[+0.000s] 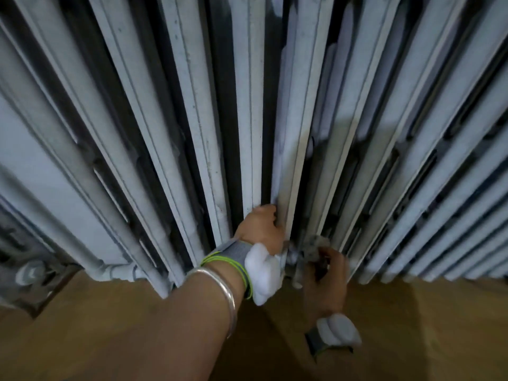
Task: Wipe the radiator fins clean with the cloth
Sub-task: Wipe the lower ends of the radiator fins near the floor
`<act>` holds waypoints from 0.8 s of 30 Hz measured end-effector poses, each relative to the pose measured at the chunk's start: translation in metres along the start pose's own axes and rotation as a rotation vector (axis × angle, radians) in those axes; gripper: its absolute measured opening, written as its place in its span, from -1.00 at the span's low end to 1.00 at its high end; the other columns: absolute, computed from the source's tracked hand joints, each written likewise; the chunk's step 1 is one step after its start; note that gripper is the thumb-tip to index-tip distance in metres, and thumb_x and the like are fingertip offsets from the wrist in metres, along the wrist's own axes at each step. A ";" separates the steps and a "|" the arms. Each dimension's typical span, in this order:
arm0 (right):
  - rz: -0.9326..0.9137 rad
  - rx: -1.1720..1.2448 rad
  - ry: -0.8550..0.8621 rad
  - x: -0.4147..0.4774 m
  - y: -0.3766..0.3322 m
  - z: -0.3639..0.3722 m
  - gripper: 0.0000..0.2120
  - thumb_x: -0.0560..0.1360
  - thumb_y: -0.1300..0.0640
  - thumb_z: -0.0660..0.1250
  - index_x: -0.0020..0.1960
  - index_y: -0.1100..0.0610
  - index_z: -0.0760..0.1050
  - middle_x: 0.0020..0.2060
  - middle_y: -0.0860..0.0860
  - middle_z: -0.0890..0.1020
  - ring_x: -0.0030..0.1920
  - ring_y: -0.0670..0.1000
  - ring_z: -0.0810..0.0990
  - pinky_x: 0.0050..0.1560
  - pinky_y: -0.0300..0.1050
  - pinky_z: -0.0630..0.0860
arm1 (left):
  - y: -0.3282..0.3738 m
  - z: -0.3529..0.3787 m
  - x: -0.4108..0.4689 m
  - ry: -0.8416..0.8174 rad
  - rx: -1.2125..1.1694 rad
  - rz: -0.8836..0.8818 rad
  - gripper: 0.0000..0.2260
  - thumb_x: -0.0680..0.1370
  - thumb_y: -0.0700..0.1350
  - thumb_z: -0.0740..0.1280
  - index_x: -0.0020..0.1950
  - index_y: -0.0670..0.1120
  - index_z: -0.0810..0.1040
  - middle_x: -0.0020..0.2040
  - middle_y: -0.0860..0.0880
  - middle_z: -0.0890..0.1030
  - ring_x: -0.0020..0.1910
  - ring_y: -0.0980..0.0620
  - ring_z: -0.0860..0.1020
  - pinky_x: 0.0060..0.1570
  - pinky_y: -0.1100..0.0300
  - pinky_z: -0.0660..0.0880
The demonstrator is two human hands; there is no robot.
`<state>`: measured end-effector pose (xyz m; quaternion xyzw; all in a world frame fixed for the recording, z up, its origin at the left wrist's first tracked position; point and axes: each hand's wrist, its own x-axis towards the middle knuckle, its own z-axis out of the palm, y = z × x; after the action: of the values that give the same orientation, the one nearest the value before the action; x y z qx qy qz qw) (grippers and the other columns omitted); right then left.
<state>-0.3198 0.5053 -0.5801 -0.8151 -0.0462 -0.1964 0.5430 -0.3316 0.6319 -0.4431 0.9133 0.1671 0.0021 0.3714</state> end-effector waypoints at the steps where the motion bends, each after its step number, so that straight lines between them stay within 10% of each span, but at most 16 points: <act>1: -0.028 -0.005 0.023 0.004 -0.004 -0.002 -0.73 0.45 0.37 0.37 0.13 0.27 0.47 0.05 0.20 0.49 0.03 0.14 0.51 0.09 0.06 0.48 | 0.000 0.001 0.000 -0.002 0.021 -0.005 -0.64 0.60 -0.14 0.21 0.38 -0.21 0.37 0.35 -0.17 0.45 0.33 -0.11 0.43 0.29 0.03 0.40; 8: -0.271 -0.131 0.030 0.027 -0.001 0.004 -0.67 0.33 0.43 0.48 0.02 0.25 0.49 -0.03 0.25 0.51 -0.04 0.04 0.43 0.00 -0.31 0.30 | 0.003 0.013 0.003 0.112 0.057 -0.037 -0.69 0.57 0.05 0.24 0.08 -0.19 0.49 0.07 -0.19 0.60 0.09 -0.18 0.56 0.06 0.00 0.50; 12: -0.293 -0.113 -0.012 0.033 0.019 0.007 -0.53 0.31 0.40 0.51 0.06 0.12 0.36 -0.01 0.29 0.50 0.00 0.13 0.41 0.01 -0.15 0.39 | 0.003 0.018 0.004 0.180 0.103 -0.004 -0.75 0.57 0.04 0.24 -0.03 -0.15 0.47 -0.01 -0.17 0.61 0.03 -0.19 0.56 0.01 -0.01 0.51; 24: 0.156 -0.137 -0.184 0.002 0.060 0.030 -0.68 0.40 0.34 0.45 0.12 0.31 0.47 0.21 0.27 0.42 0.16 0.03 0.41 0.26 -0.29 0.30 | -0.008 0.028 0.004 0.227 0.091 0.015 -0.79 0.55 0.05 0.27 0.03 -0.07 0.48 0.01 -0.06 0.64 0.04 -0.10 0.60 0.02 0.00 0.54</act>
<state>-0.2928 0.5073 -0.6418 -0.8660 -0.0189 -0.0807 0.4931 -0.3265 0.6196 -0.4693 0.9244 0.2009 0.1008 0.3081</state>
